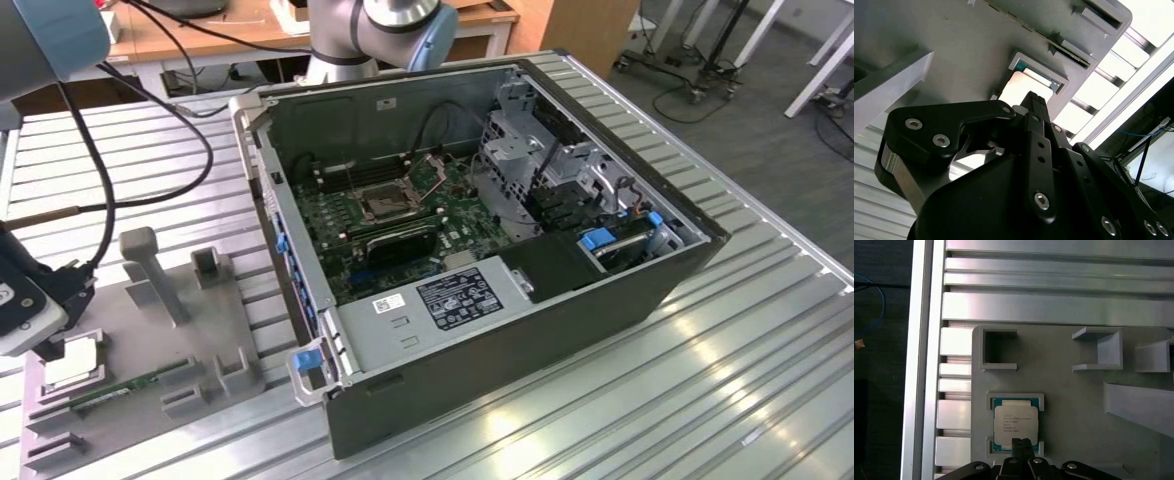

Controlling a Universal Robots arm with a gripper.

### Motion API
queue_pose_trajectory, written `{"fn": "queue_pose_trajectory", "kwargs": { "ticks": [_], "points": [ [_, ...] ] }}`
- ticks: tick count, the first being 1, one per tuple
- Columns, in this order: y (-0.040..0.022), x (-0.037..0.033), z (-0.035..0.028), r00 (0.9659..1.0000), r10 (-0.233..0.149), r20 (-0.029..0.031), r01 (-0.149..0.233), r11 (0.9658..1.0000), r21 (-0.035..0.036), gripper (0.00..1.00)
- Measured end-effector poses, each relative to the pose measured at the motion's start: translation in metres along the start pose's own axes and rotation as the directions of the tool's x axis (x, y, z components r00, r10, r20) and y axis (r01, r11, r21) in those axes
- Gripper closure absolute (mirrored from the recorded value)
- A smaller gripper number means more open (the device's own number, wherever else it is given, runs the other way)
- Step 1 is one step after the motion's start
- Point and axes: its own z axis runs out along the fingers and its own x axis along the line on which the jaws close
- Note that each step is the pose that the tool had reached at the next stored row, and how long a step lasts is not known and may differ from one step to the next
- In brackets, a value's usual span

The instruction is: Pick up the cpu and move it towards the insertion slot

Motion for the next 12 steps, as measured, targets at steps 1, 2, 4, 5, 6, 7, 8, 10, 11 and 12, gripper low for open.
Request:
{"fn": "queue_pose_trajectory", "kwargs": {
  "ticks": [1, 2, 4, 5, 6, 7, 8, 10, 11, 12],
  "points": [
    [-0.0001, 0.0004, 0.0008, 1.0, 0.0, 0.0, 0.0, 1.0, 0.0, 0.89],
    [-0.0001, 0.0004, 0.0012, 1.0, 0.0, 0.0, 0.0, 1.0, 0.0, 0.89],
    [-0.0001, 0.0004, 0.0012, 1.0, 0.0, 0.0001, 0.0, 1.0, 0.0, 0.89],
    [-0.0001, 0.0004, 0.0012, 1.0, 0.0, 0.0, 0.0, 1.0, 0.0, 0.89],
    [-0.0001, 0.0004, 0.0012, 1.0, 0.0, 0.0, 0.0, 1.0, 0.0, 0.89],
    [-0.0001, 0.0004, 0.0013, 1.0, 0.0, 0.0001, 0.0, 1.0, 0.0, 0.89],
    [-0.0001, 0.0004, 0.0013, 1.0, 0.0, 0.0, 0.0, 1.0, 0.0, 0.89],
    [-0.0001, 0.0004, 0.0013, 1.0, 0.0, 0.0, 0.0, 1.0, 0.0, 0.89],
    [-0.0001, 0.0004, 0.0013, 1.0, 0.0, 0.0, 0.0, 1.0, 0.0, 0.89],
    [-0.0001, 0.0004, 0.0013, 1.0, 0.0, 0.0, 0.0, 1.0, 0.0001, 0.89]
  ]
}}
